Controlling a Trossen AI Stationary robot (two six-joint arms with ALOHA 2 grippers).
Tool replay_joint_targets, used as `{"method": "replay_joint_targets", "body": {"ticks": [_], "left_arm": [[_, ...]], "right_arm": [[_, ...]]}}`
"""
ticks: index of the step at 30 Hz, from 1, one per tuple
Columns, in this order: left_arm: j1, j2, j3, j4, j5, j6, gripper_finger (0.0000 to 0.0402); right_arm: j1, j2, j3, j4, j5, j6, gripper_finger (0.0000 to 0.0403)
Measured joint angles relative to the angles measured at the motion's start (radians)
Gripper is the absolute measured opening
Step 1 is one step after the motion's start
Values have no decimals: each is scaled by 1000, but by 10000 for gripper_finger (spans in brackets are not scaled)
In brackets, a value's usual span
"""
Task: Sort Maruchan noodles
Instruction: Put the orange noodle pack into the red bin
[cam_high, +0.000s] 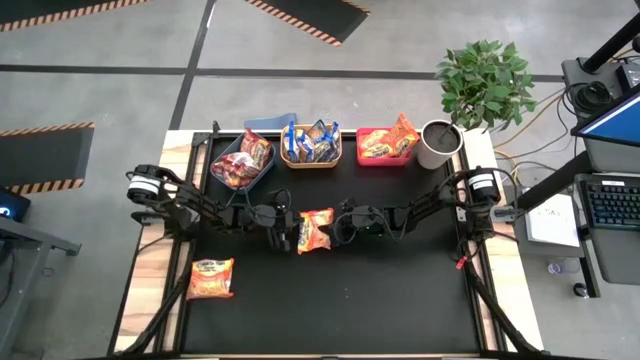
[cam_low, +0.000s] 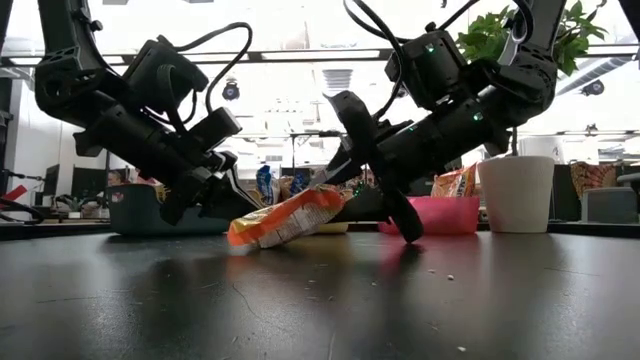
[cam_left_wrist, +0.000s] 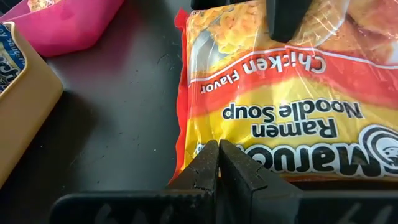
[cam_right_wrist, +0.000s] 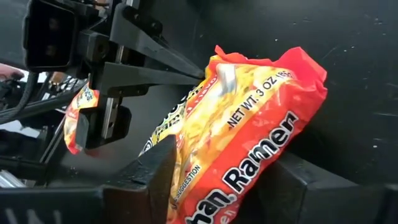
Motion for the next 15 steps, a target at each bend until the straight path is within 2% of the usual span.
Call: {"method": "replay_joint_targets", "body": {"ticks": [9, 15], "left_arm": [[-1, -39, -1, -16, 7, 16, 1], [-1, -108, -4, -94, 7, 30, 1]], "right_arm": [[-2, -18, 0, -13, 1, -30, 164], [-2, -35, 0, -26, 0, -50, 163]]}}
